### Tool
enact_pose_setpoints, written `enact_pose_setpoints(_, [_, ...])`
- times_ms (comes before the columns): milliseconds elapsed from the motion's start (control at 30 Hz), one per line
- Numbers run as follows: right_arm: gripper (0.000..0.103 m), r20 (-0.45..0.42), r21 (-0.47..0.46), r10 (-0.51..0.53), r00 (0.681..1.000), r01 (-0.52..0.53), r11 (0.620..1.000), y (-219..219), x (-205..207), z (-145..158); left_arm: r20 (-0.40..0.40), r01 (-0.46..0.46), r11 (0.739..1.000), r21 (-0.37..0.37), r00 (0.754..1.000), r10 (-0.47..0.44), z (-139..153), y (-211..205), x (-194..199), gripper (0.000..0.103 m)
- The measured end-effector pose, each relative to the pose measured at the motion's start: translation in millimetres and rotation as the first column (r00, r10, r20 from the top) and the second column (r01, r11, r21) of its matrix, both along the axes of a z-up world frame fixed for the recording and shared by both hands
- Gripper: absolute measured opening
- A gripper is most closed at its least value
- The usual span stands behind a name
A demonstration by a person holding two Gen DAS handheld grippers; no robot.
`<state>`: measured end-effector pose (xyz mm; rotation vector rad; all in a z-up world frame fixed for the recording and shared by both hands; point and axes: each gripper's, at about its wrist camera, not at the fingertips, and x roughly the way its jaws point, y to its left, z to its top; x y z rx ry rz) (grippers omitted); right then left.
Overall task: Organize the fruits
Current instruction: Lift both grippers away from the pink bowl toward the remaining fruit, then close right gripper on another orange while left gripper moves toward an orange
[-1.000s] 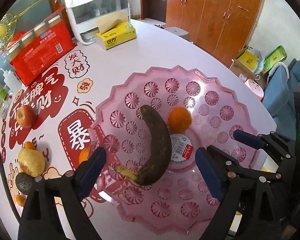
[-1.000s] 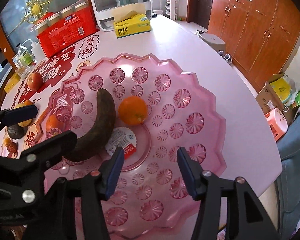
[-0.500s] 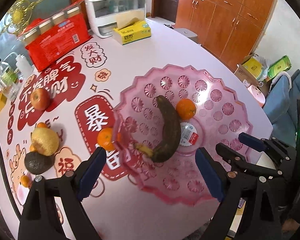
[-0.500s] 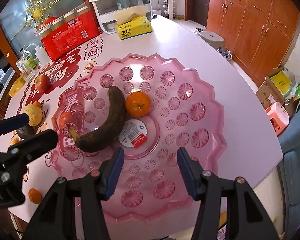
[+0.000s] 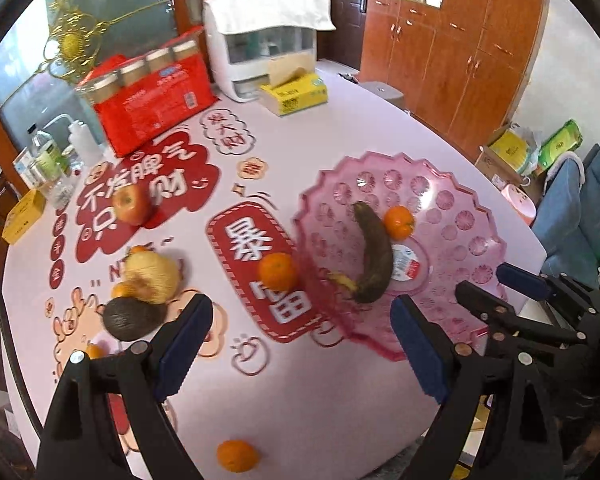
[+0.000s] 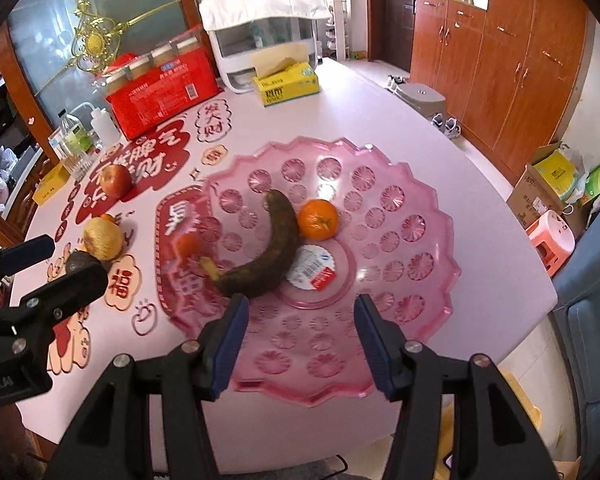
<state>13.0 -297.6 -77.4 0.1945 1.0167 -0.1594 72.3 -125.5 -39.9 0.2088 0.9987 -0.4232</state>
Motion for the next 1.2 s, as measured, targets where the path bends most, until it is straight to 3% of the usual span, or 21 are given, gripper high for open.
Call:
enact_pose_setpoints(367, [0.055,0.027,-0.025,0.056,0.998,-0.055,0.998,94,4,17,0.026,-0.062,0.997,-0.034,0.998,0.063,14,110,3,0.090])
enact_pose_setpoints(633, [0.055,-0.005,-0.036,0.135,0.991,-0.135,0.990,168,6,8,0.032,-0.107,0.994,-0.028,0.994,0.108,0,196,4,0.090])
enact_pose_setpoints(933, [0.055,-0.102,0.030,0.194,0.976,-0.192,0.981,224,-11,-31,-0.062,-0.080,0.997,0.008,0.995,0.081,-57,251,-7,0.090])
enact_pose_setpoints(1200, [0.054,-0.173,0.083,0.208,0.963,-0.196,0.977,246,-24,-68,-0.133,-0.136,0.991,0.014,0.982,0.137,-105,290,15,0.090])
